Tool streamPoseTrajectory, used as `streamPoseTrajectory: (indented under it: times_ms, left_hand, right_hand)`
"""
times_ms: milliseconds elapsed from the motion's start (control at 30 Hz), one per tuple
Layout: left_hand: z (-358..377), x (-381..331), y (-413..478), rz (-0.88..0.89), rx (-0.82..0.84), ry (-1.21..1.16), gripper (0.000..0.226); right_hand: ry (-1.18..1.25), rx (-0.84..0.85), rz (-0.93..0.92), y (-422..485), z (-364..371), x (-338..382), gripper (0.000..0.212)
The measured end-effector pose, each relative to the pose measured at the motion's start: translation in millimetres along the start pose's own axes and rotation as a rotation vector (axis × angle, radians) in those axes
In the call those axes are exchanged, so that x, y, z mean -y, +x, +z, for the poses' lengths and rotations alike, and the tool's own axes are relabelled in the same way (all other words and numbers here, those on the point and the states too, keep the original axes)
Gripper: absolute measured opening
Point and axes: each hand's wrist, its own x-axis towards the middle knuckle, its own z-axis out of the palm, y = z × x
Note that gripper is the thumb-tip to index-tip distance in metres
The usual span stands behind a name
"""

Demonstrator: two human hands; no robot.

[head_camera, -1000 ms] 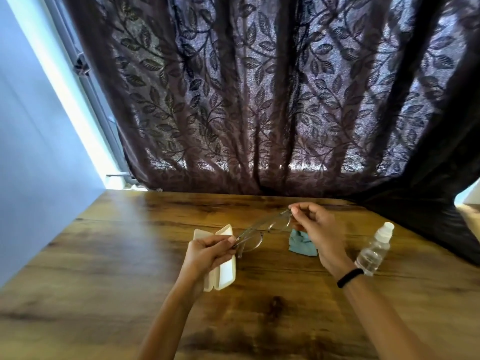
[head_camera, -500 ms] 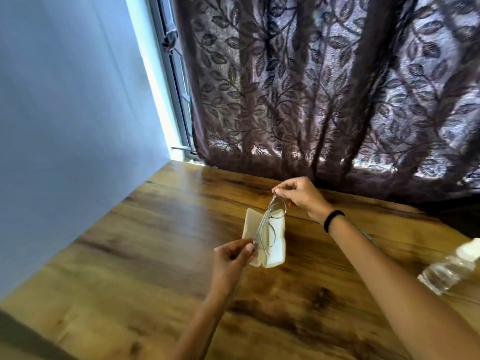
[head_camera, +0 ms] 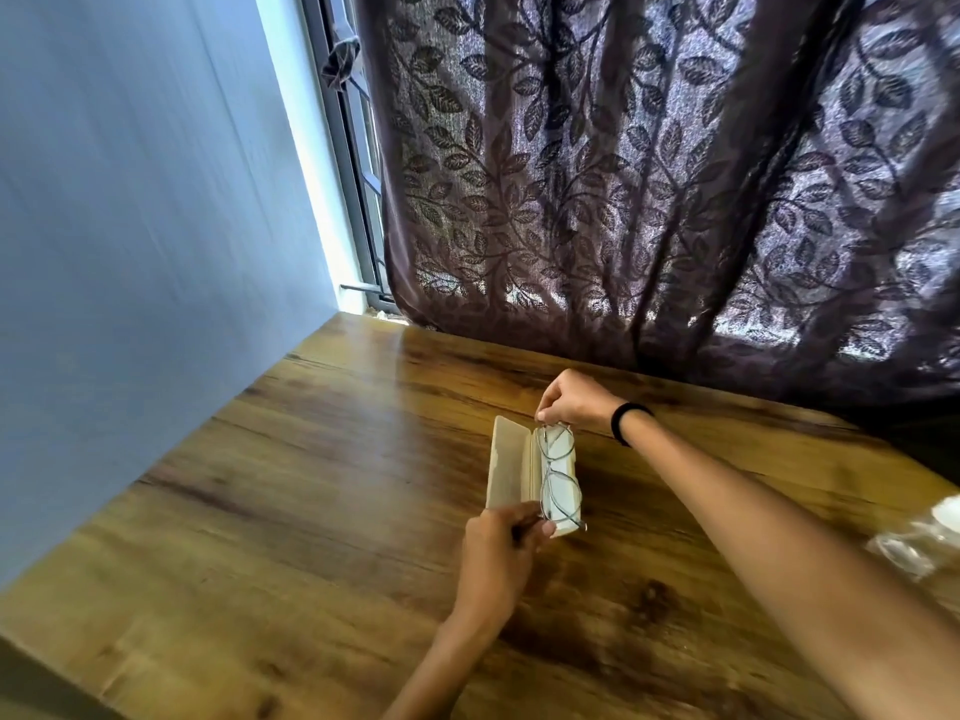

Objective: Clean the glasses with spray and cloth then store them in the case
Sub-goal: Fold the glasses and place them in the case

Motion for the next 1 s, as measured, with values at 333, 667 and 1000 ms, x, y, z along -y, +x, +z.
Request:
streamPoseTrajectory:
  times_ms: [333, 667, 1000]
  left_hand:
    - [3, -6, -2, 0.131, -0.01, 0.222, 0.034]
    - [-3, -5, 4, 0.293, -0.017, 0.341, 0.021]
    - [-13, -6, 1, 0.33, 0.039, 0.327, 0.02]
  right_hand:
    - [-0.02, -0.102, 0.04, -2, 7, -25, 0.008]
    - [0.078, -0.238, 0.014, -11, 15, -52, 0.004]
    - [0.186, -0.27, -0.007, -18, 16, -60, 0.008]
